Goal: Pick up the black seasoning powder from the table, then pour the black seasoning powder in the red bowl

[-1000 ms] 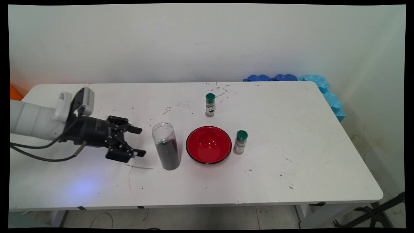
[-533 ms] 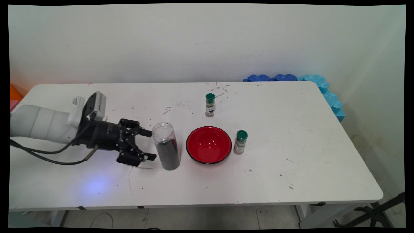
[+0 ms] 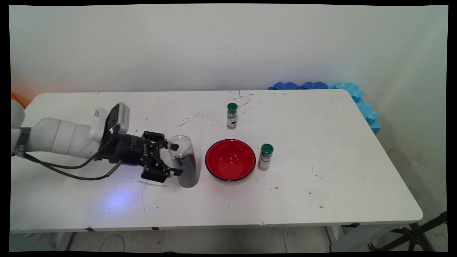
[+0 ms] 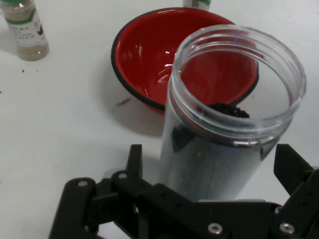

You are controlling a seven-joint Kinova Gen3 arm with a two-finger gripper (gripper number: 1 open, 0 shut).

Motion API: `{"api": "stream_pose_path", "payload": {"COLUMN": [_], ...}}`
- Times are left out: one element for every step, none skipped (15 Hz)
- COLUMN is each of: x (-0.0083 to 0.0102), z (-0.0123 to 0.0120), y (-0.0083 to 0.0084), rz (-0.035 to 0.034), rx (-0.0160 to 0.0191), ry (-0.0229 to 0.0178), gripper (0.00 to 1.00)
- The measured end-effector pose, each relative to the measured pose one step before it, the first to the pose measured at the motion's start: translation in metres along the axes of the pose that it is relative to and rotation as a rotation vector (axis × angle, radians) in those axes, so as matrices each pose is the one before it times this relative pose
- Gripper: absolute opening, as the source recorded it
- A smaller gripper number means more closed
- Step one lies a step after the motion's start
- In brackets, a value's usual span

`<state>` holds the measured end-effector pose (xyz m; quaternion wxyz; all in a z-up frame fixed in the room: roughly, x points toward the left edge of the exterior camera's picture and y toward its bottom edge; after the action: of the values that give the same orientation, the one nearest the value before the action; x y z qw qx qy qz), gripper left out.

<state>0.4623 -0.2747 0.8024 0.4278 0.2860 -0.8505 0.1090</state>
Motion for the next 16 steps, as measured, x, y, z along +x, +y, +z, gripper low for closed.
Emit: {"api": "stream_pose_path", "payload": {"x": [-0.00008, 0.00006, 0.00005, 0.00017, 0.00024, 0.00021, 0.00026, 0.00032, 0.00026, 0.00021, 0.00031, 0.00048, 0.00028, 0.00018, 0.00016, 0.00041], "z": [0.00234, 0.00225, 0.00177, 0.00193, 0.00181, 0.00140, 0.00142, 0.00130, 0.00096, 0.00051, 0.00073, 0.00055, 0.00040, 0.00024, -0.00008, -0.00058], "y": [-0.00065, -0.00060, -0.00040, -0.00036, -0.00037, -0.00032, -0.00035, -0.00026, -0.00018, -0.00008, -0.00007, 0.00003, 0.00008, 0.00010, -0.00007, -0.00028], "rz": [-0.00005, -0.00025, -0.00028, -0.00010, 0.00010, 0.00001, 0.00020, 0.00018, -0.00007, 0.00007, 0.00028, 0.00170, 0.00072, 0.00032, 0.00007, -0.00126], "rx": [-0.00016, -0.00037, -0.00049, -0.00115, -0.00149, -0.00120, -0.00140, -0.00195, -0.00169, -0.00078, -0.00130, -0.00134, -0.00319, -0.00441, -0.00396, -0.00376], "ry": [0.00194, 0.00193, 0.00162, 0.00241, 0.00235, 0.00197, 0.00214, 0.00230, 0.00167, 0.00103, 0.00130, 0.00166, 0.00111, 0.00057, 0.00029, 0.00013], "gripper": [1.00, 1.00, 1.00, 1.00, 1.00, 1.00, 1.00, 1.00, 1.00, 1.00, 1.00, 0.00, 0.00, 0.00, 0.00, 0.00]}}
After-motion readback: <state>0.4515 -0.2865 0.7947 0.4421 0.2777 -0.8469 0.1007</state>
